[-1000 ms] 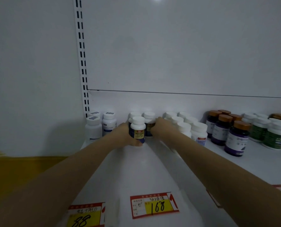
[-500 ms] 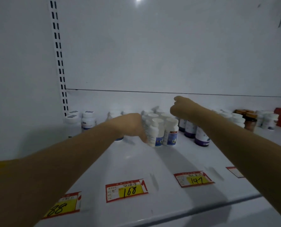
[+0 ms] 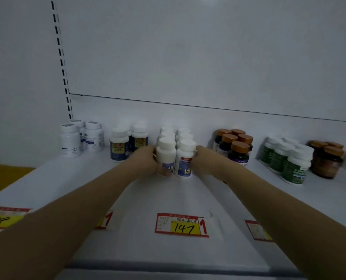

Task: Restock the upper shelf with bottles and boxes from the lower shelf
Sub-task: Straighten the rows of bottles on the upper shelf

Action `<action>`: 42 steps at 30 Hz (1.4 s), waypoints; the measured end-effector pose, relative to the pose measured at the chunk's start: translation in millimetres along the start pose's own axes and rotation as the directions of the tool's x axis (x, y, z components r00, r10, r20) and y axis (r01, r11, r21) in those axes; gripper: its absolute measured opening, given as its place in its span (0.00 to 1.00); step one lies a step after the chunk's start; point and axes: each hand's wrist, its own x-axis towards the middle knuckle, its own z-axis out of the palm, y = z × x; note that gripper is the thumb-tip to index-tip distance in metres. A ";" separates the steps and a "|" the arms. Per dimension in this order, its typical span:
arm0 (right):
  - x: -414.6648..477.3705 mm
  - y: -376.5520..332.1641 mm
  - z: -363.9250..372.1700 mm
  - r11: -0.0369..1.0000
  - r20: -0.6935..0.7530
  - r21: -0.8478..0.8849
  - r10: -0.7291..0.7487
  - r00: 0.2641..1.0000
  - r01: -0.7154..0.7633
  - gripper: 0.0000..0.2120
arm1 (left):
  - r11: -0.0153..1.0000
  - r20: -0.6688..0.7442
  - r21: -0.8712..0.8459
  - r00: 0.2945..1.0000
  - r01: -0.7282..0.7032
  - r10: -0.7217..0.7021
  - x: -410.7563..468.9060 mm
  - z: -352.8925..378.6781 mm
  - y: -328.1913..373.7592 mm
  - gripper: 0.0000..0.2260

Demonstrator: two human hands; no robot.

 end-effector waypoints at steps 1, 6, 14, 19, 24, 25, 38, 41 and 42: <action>3.8 3.4 1.8 1.000 0.026 0.007 -0.016 1.000 0.016 0.16 | 1.000 -0.004 -0.009 1.000 0.009 -0.009 0.5 1.3 0.4 0.24; 17.1 8.8 8.2 0.998 0.055 0.042 -0.039 0.998 0.037 0.17 | 1.000 0.015 -0.010 1.000 0.024 -0.024 2.3 4.5 2.4 0.20; 22.9 12.8 12.1 0.994 0.058 0.102 -0.035 0.998 0.029 0.19 | 0.999 0.084 -0.023 0.996 0.039 -0.037 7.1 2.8 0.6 0.22; 20.5 13.1 11.4 0.990 0.080 0.127 -0.073 0.994 0.062 0.18 | 0.998 0.110 -0.047 0.993 0.040 -0.035 8.3 2.7 -1.3 0.22; 19.7 12.3 9.1 0.991 0.074 0.117 -0.073 0.995 0.064 0.19 | 0.998 0.128 -0.054 0.991 0.034 -0.026 10.9 4.1 -4.1 0.22; 16.3 10.2 4.9 0.991 0.058 0.116 -0.077 0.995 0.070 0.20 | 0.999 0.116 -0.030 0.993 0.033 -0.029 10.5 3.4 -3.6 0.23; -18.3 45.2 -133.9 0.981 -0.319 0.169 -0.042 0.947 0.100 0.18 | 0.919 -0.059 0.288 0.953 -0.268 0.296 -38.6 -11.4 129.6 0.47; -19.3 80.0 -123.2 0.995 -0.271 0.099 0.049 0.961 -0.023 0.24 | 0.956 0.109 0.190 0.972 -0.225 0.208 -31.7 31.3 151.3 0.38; -18.7 91.2 -115.4 0.995 -0.243 0.080 0.071 0.967 -0.053 0.24 | 0.967 0.156 0.157 0.972 -0.202 0.177 -28.2 47.0 154.2 0.33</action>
